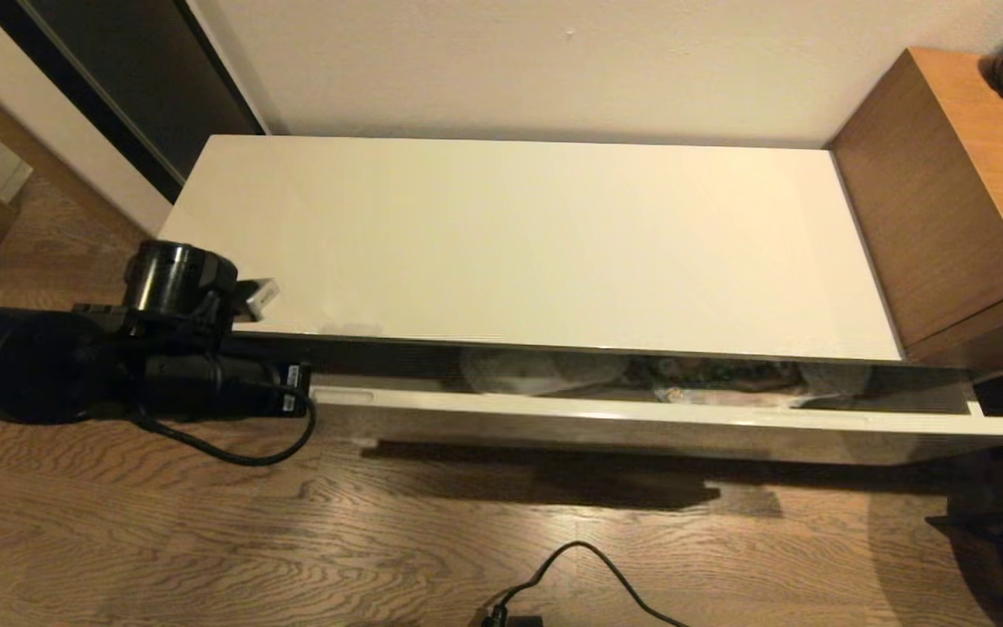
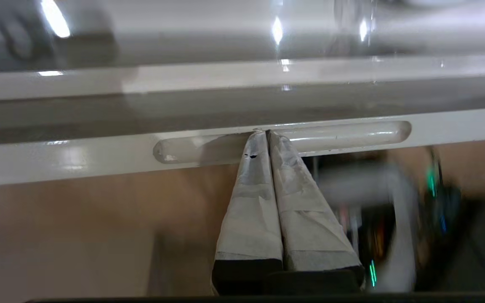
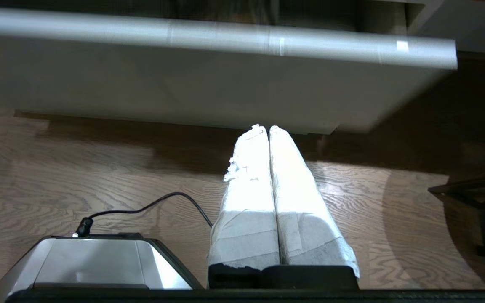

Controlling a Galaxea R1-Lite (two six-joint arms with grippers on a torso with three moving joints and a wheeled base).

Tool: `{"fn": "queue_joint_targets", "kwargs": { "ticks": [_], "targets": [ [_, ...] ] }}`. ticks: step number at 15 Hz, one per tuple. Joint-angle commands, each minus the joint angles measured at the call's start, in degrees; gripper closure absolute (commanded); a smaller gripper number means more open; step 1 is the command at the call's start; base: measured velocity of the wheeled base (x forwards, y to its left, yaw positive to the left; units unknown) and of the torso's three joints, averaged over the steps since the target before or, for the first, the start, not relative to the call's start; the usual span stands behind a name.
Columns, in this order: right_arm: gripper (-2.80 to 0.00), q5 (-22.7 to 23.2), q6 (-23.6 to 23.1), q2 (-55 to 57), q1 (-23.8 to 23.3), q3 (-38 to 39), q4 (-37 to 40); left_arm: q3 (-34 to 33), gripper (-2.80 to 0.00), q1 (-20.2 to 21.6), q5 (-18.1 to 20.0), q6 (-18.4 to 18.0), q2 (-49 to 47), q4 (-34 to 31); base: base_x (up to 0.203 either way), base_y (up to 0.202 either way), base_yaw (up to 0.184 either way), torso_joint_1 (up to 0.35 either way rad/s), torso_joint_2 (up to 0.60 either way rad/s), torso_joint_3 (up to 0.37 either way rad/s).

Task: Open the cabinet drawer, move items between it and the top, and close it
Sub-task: Open the drawer

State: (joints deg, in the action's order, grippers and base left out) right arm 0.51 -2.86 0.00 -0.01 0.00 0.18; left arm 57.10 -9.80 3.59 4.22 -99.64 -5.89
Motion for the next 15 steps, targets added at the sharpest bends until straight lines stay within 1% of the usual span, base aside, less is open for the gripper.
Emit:
{"fn": "queue_joint_targets", "kwargs": {
  "ticks": [1, 2, 4, 6, 7, 8, 9, 10, 11, 12, 14, 15],
  "targets": [
    [0.0, 0.0, 0.0, 0.0, 0.0, 0.1, 0.0, -6.3, 0.0, 0.0, 1.7, 0.2, 5.6, -1.7, 0.0, 0.0, 0.0, 0.0, 0.0, 0.0],
    [0.0, 0.0, 0.0, 0.1, 0.0, 0.1, 0.0, -7.8, 0.0, 0.0, 3.1, 0.3, 8.6, -4.4, 0.0, 0.0, 0.0, 0.0, 0.0, 0.0],
    [0.0, 0.0, 0.1, 0.1, 0.0, 0.1, 0.0, -9.9, 0.0, 0.0, 7.2, 1.0, 13.6, -9.6, 0.0, 0.0, 0.0, 0.0, 0.0, 0.0],
    [0.0, 0.0, 0.0, 0.1, 0.0, 0.1, 0.0, -10.4, 0.0, 0.0, 10.7, 3.3, 20.5, -14.8, 0.0, 0.0, 0.0, 0.0, 0.0, 0.0],
    [0.0, 0.0, 0.0, 0.1, 0.0, 0.1, 0.1, -10.6, 0.0, 0.1, 12.3, 5.4, 24.9, -17.1, 0.0, 0.0, 0.0, 0.0, 0.0, 0.0],
    [0.0, 0.0, 0.0, 0.1, 0.0, 0.1, 0.1, -11.1, 0.0, 0.1, 13.2, 8.4, 27.5, -18.4, 0.0, 0.0, 0.0, 0.0, 0.0, 0.0],
    [0.0, 0.0, 0.0, 0.1, -0.1, 0.1, 0.1, -11.4, 0.0, 0.2, 13.5, 12.9, 28.9, -19.3, 0.0, 0.0, 0.0, 0.0, 0.0, 0.0],
    [0.0, 0.0, 0.0, 0.1, 0.0, 0.1, 0.1, -11.6, 0.0, 0.5, 13.0, 16.8, 29.5, -19.4, 0.0, 0.0, 0.0, 0.0, 0.0, 0.0],
    [0.0, 0.0, 0.0, 0.1, 0.0, 0.1, 0.1, -11.7, 0.0, 1.3, 11.6, 18.6, 29.7, -18.4, 0.0, 0.0, 0.0, 0.0, 0.0, 0.0],
    [0.0, 0.0, 0.0, 0.1, 0.0, 0.1, 0.1, -12.3, 0.0, 2.2, 9.8, 19.2, 29.9, -15.9, 0.0, 0.0, 0.0, 0.0, 0.0, 0.0],
    [0.0, 0.1, -0.1, 0.1, -0.1, 0.1, 0.1, -15.9, 0.0, 3.6, 2.7, 20.6, 30.3, -6.1, 0.0, 0.0, 0.0, 0.0, 0.0, 0.0],
    [0.0, 0.1, 0.0, 0.1, 0.0, 0.1, 0.1, -18.4, 0.0, 3.8, -1.1, 20.7, 30.5, -2.0, 0.0, 0.0, 0.0, 0.0, 0.0, 0.0]
  ]
}}
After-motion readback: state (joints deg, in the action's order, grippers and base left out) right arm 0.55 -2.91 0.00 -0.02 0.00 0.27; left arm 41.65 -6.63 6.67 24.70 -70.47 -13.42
